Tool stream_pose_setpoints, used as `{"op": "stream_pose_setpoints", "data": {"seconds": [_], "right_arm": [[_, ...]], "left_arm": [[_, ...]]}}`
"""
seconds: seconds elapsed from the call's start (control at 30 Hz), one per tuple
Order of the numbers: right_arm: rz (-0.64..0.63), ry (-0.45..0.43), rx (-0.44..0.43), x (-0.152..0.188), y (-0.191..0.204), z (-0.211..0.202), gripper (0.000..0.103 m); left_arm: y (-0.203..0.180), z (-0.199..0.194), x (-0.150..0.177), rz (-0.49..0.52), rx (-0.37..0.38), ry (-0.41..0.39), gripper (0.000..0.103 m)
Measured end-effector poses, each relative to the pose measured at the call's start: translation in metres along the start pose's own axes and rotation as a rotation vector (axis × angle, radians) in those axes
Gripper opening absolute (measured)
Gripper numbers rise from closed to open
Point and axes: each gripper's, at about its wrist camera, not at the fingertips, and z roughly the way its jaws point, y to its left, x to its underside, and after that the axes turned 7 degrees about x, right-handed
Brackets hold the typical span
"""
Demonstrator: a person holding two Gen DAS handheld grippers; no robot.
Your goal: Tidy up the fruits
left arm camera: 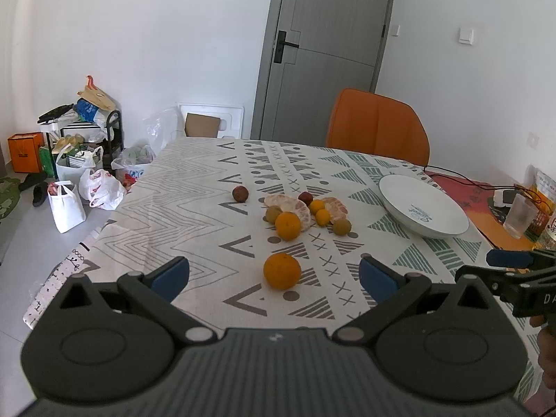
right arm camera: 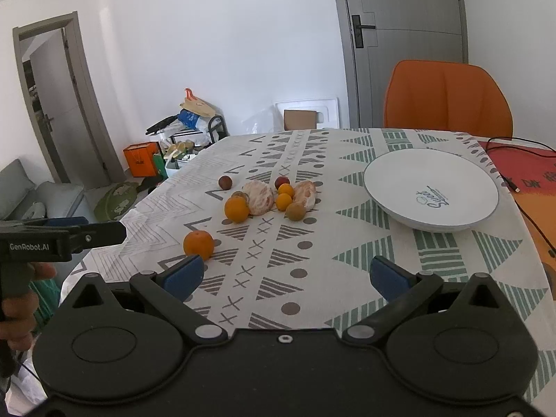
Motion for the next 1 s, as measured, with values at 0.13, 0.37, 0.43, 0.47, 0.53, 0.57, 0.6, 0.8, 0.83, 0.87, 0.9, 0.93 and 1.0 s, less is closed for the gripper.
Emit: {"op": "stream_pose_setpoints", "data": {"seconds": [0.13, 0.37, 0.43, 0.47, 0.53, 0.57, 0.6, 0.8, 0.83, 0.87, 0.9, 0.93, 1.0], "right_arm": [[0.000, -0.003, 0.005, 0.000, -0.001, 0.000, 0.103], [0.000, -0.004, 0.007, 0.000, -0.001, 0.000, 0.103], [-0.001, -0.004, 0.004, 0.000, -0.001, 0.000, 0.103], [-0.001, -0.005, 0.003, 0.000, -0.001, 0.000, 0.103], [-0.002, -0.004, 0.005, 0.001, -0.001, 0.000, 0.103], [-0.002, -0.004, 0.005, 0.000, -0.002, 0.000, 0.103], [-0.002, -0.003, 0.006, 0.001, -0.002, 0.001, 0.103], [-0.004, 0.000, 0.016, 0.000, -0.003, 0.007, 0.103], [-0.008, 0.000, 0.019, 0.000, -0.003, 0.009, 0.103], [-0.010, 0.001, 0.023, 0.001, -0.003, 0.012, 0.103], [-0.011, 0.005, 0.026, 0.001, -0.004, 0.015, 0.103], [-0.013, 0.010, 0.025, 0.001, -0.004, 0.018, 0.103], [-0.015, 0.021, 0.016, 0.001, -0.006, 0.025, 0.103]], "left_arm": [[0.000, 0.000, 0.000, 0.002, 0.002, -0.001, 0.103], [0.001, 0.000, 0.001, -0.001, 0.010, 0.002, 0.103], [0.002, 0.000, 0.001, 0.000, 0.011, 0.000, 0.103], [0.003, 0.001, 0.002, 0.001, 0.012, 0.000, 0.103], [0.003, 0.002, 0.002, 0.002, 0.016, 0.003, 0.103], [0.003, 0.002, 0.002, 0.001, 0.017, 0.004, 0.103], [0.003, 0.002, 0.003, 0.001, 0.021, 0.003, 0.103], [0.002, 0.005, 0.004, 0.013, 0.028, -0.013, 0.103], [0.002, 0.007, 0.005, 0.011, 0.029, -0.016, 0.103], [0.003, 0.009, 0.006, 0.008, 0.030, -0.016, 0.103], [0.004, 0.012, 0.007, 0.003, 0.032, -0.014, 0.103], [0.006, 0.015, 0.007, -0.001, 0.034, -0.009, 0.103], [0.008, 0.023, 0.009, -0.012, 0.037, 0.006, 0.102]]}}
